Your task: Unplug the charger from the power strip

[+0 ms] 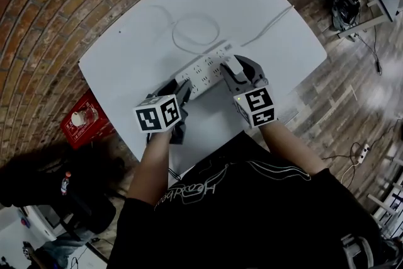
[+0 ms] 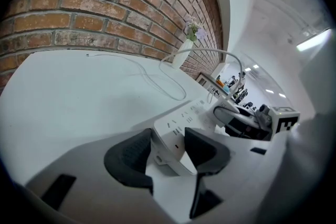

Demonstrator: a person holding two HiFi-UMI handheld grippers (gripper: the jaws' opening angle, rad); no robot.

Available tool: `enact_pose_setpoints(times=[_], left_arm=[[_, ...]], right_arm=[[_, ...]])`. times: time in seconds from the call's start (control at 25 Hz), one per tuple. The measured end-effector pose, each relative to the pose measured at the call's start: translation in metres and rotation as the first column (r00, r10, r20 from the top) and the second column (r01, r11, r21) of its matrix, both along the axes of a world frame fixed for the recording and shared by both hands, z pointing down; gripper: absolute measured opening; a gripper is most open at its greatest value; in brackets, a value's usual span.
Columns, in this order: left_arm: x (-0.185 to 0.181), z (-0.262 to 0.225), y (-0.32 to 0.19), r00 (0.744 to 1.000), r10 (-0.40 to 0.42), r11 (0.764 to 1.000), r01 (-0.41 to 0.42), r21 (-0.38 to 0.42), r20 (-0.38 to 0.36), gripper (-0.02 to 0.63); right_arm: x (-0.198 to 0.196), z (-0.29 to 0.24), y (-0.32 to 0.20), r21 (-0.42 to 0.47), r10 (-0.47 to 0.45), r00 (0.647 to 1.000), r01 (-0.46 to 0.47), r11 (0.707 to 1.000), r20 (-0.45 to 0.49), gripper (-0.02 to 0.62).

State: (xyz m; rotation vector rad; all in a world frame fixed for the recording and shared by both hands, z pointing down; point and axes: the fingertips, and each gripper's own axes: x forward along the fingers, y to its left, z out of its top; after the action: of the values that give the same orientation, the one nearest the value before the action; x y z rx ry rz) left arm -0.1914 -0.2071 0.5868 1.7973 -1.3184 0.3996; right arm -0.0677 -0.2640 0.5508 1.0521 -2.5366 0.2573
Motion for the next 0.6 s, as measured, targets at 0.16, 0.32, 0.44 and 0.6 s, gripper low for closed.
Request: enact_pose_setpoints(times=[0.16, 0.32, 0.44, 0.6], left_arm=[[-0.0002, 0.0020, 0.0016, 1.000, -0.003, 1.000, 0.003, -0.010, -0.003, 0.200], [0.0000, 0.0009, 0.0006, 1.000, -0.002, 1.000, 0.002, -0.004, 0.002, 0.199], [0.0003, 0.0020, 0.0019, 1.000, -0.001, 1.000, 0.001, 0.000, 0.004, 0.199], [0.0010, 0.0032, 0.0028, 1.000, -0.006, 1.000, 0.006, -0.002, -0.001, 0.200]], right_arm=[[0.0013, 0.0016, -0.0016, 0.004, 0.003, 1.000, -0.003, 1.000, 0.009, 0.121], [0.0029, 0.0038, -0.0010, -0.007, 0.013, 1.000, -0.013, 1.000, -0.003, 0.120], [0.0034, 0.0024, -0.0026, -0.001, 0.012, 1.000, -0.012, 1.000, 0.019, 0.118], [0.0037, 0.0022, -0.0024, -0.003, 0.022, 1.000, -0.022, 1.000, 0.016, 0.118]])
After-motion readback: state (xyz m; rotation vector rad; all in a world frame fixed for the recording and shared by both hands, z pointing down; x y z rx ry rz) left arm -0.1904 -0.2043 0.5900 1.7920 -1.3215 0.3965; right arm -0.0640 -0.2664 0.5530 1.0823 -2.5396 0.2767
